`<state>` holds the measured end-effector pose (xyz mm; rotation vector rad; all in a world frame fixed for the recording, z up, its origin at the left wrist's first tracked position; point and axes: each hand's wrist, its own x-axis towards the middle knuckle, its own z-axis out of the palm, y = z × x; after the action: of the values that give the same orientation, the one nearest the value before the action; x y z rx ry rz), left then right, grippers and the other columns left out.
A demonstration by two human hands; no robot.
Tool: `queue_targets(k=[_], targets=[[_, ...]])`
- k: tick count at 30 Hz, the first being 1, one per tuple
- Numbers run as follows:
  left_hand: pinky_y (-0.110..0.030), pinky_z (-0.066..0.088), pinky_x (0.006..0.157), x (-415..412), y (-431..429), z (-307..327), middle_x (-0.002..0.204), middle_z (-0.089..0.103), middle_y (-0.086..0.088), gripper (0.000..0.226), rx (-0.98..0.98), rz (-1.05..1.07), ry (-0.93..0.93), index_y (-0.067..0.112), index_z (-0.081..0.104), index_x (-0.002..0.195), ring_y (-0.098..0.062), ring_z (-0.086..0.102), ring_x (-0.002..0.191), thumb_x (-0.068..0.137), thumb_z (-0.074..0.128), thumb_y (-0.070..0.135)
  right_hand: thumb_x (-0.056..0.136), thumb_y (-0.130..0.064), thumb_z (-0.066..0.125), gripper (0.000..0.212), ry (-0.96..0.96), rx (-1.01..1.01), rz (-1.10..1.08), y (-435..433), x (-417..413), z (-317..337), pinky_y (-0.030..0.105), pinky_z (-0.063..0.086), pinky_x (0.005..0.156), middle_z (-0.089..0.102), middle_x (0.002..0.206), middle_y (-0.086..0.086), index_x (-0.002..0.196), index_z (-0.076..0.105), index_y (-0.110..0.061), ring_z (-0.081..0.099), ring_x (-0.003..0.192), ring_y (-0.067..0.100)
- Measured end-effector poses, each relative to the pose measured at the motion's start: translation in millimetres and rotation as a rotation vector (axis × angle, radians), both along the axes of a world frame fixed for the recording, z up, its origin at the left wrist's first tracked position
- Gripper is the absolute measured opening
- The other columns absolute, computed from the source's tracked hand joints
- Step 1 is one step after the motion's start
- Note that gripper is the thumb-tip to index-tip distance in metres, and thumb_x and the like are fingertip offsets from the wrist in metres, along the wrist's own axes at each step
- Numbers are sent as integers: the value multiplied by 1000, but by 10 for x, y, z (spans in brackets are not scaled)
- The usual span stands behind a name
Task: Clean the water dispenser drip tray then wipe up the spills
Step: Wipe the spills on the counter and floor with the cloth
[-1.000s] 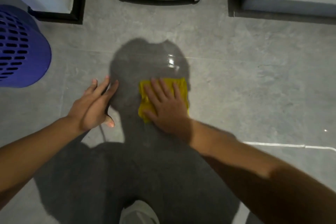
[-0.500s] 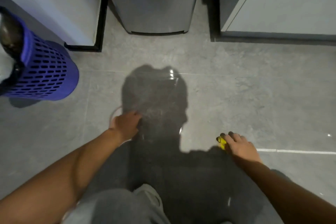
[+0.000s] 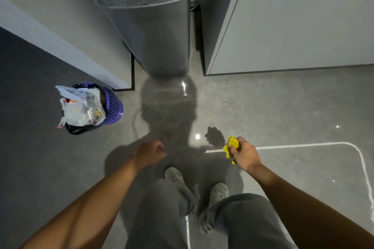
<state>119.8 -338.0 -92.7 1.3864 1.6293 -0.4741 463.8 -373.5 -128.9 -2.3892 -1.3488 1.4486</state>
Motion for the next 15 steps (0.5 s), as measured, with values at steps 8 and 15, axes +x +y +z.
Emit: queue_targets(k=[8,15], targets=[[-28,48,79,282,-147,2199,109,79,-1,26,76,36,-47,21,75,109,-21,72,102,90,73,38,97,-24,66,7,243,50,-406,-237,205,2567,33,56,45,77,76,3,94,71,-20,65,49,15],[-33,57,88,855,186,2873,108,77,3,26,142,54,-127,26,73,110,-16,72,97,90,70,43,99,-20,66,6,382,170,-581,-185,799,3439,32,52,50,76,79,11,98,71,-17,61,54,20]])
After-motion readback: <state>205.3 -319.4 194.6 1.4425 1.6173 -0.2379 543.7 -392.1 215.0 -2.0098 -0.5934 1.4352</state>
